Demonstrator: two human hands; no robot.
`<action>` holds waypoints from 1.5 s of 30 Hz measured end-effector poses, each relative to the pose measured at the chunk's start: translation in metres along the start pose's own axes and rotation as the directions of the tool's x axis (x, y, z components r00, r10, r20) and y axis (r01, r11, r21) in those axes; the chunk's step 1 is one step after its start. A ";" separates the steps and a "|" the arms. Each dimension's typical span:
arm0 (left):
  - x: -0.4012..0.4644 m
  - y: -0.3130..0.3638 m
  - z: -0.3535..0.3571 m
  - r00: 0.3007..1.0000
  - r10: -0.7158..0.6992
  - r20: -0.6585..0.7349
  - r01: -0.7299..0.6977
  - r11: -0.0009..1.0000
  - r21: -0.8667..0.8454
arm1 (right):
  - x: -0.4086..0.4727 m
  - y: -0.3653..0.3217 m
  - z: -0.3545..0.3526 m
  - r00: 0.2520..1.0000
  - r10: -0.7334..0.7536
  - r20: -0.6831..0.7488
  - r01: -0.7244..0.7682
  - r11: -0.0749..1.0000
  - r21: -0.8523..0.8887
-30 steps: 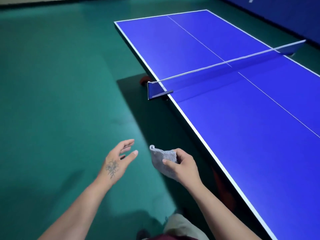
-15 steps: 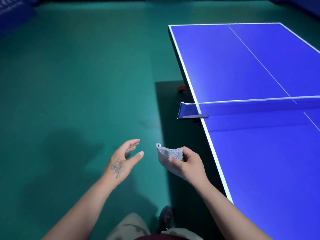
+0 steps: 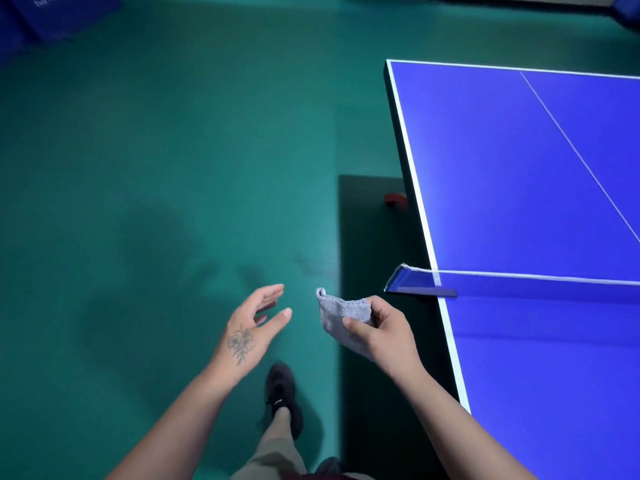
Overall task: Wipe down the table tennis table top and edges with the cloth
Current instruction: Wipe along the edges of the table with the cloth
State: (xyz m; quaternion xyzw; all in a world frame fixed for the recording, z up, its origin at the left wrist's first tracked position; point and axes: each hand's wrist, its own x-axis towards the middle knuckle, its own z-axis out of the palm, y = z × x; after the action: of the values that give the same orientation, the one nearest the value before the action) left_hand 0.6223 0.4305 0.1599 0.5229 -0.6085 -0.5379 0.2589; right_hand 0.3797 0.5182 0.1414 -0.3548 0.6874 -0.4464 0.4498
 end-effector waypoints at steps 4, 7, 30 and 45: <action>0.075 0.005 -0.016 0.999 -0.005 0.046 0.005 1.000 -0.005 | 0.069 -0.018 0.012 1.000 0.027 -0.010 -0.027 1.000 0.001; 0.135 0.008 -0.037 0.998 -0.027 0.052 0.027 1.000 -0.008 | 0.122 -0.035 0.026 0.997 0.044 -0.057 -0.044 0.999 0.002; 0.525 0.095 -0.033 0.984 -0.008 0.175 -0.004 0.998 0.069 | 0.474 -0.131 0.001 0.988 0.110 -0.113 -0.108 0.994 0.020; 0.682 0.103 0.081 0.779 -0.203 0.594 0.215 0.975 0.051 | 0.578 -0.136 -0.051 0.928 0.270 -0.257 -0.232 0.958 0.168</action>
State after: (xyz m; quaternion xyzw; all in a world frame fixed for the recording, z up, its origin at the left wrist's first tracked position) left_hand 0.2968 -0.1756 0.0633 0.3892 -0.5918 -0.7060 -0.0012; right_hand 0.1454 -0.0289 0.1037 -0.1667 0.7516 -0.4756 0.4257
